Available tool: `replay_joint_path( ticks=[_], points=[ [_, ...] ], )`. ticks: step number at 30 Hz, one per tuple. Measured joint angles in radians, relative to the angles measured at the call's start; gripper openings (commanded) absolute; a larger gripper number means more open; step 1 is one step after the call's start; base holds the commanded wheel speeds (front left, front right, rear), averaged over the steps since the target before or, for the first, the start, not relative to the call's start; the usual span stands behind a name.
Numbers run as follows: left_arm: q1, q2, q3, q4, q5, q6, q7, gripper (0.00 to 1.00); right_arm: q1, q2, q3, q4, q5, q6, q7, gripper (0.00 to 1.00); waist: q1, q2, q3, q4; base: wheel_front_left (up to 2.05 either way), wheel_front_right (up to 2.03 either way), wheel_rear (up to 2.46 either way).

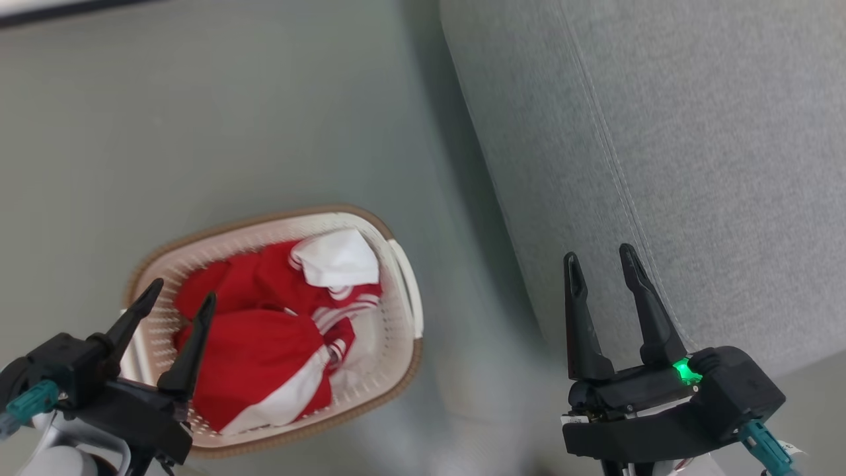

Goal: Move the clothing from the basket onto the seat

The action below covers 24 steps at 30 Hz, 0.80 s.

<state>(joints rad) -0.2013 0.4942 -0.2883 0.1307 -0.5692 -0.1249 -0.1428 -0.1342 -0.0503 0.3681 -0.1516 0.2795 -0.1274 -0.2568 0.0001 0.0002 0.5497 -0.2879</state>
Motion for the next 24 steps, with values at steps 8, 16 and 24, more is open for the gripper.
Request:
replay_joint_path(
  ticks=[8, 16, 24],
  points=[
    [-0.05, 0.047, -0.063, 0.025, -0.003, 0.0, 0.045, 1.0, 0.0, 0.001, 0.013, -0.056, 0.041, 0.0, 0.0, 1.0, 0.0001, 0.0, 0.101, -0.057, 0.0, 0.0, 0.0],
    [-0.093, 0.079, -0.109, 0.079, -0.005, 0.0, 0.094, 1.0, 0.0, 0.002, 0.027, -0.101, 0.073, 0.0, 0.0, 1.0, 0.0, 0.0, 0.188, -0.114, 0.0, 0.0, 0.0],
    [-0.136, 0.107, -0.13, 0.145, -0.009, 0.0, 0.155, 1.0, 0.0, 0.004, 0.059, -0.135, 0.092, 0.0, 0.0, 1.0, 0.0, -0.0001, 0.259, -0.165, 0.0, 0.0, 0.0]
  ],
)
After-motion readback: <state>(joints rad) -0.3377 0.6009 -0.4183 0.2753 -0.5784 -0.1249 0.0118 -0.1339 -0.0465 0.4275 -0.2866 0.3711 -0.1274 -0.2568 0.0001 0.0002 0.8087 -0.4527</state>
